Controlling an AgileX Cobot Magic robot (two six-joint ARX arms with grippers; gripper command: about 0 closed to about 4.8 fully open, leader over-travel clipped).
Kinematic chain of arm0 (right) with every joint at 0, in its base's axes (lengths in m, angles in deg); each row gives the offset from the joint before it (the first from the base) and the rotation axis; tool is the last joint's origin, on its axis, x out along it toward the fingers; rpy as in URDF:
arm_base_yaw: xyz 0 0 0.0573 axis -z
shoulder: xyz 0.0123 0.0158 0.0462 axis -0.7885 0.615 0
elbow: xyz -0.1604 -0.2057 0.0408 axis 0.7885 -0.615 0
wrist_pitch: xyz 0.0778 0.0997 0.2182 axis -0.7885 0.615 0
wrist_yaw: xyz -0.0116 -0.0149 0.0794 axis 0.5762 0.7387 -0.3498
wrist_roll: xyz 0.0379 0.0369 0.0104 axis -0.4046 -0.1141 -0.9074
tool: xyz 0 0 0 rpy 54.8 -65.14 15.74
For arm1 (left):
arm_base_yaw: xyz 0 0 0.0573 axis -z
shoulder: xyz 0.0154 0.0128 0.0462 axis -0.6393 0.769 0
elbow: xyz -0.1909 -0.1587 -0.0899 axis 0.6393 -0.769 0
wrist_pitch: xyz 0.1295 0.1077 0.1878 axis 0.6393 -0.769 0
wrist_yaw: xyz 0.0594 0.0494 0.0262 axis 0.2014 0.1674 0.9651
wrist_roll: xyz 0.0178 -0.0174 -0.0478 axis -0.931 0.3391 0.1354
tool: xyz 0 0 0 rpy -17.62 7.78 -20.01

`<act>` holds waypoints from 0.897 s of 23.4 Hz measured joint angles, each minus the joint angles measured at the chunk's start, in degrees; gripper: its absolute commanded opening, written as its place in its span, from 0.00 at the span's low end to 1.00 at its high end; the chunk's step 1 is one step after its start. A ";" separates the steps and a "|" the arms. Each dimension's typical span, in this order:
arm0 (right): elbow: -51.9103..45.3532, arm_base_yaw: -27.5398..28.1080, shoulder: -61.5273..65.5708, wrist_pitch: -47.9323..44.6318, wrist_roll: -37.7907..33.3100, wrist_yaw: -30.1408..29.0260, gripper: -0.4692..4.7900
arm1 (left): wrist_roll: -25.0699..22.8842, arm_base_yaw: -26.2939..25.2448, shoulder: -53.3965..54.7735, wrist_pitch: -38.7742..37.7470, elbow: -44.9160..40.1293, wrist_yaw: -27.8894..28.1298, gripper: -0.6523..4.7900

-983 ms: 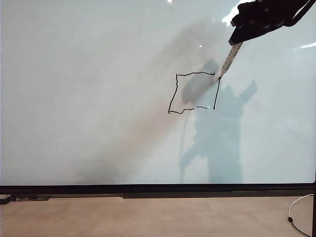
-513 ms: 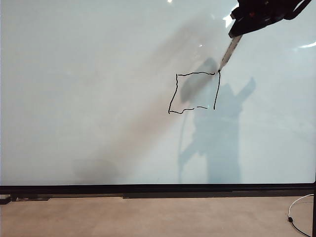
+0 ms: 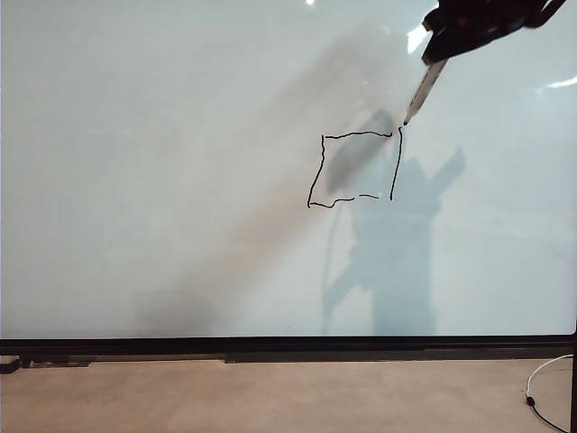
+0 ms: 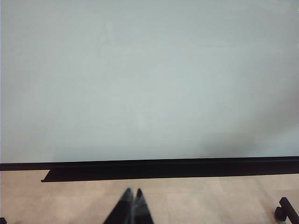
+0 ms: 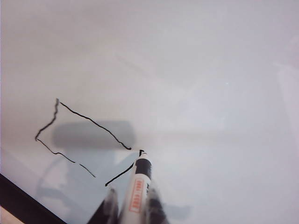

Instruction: Pick up the pen on the shelf to the right of the whiteboard and draw a rectangle.

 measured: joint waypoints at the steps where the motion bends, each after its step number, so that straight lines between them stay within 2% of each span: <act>1: -0.63 -0.35 -1.07 0.02 0.22 0.33 0.08 | 0.00 0.02 0.00 0.00 0.00 0.00 0.11; 6: -7.08 -0.66 -8.92 0.04 -1.51 1.64 0.08 | 0.00 0.02 0.00 -0.02 0.00 0.00 0.11; 21: -29.86 -0.70 -36.89 -0.46 -13.33 7.72 0.08 | 0.00 0.02 -0.04 -0.02 0.00 0.00 0.11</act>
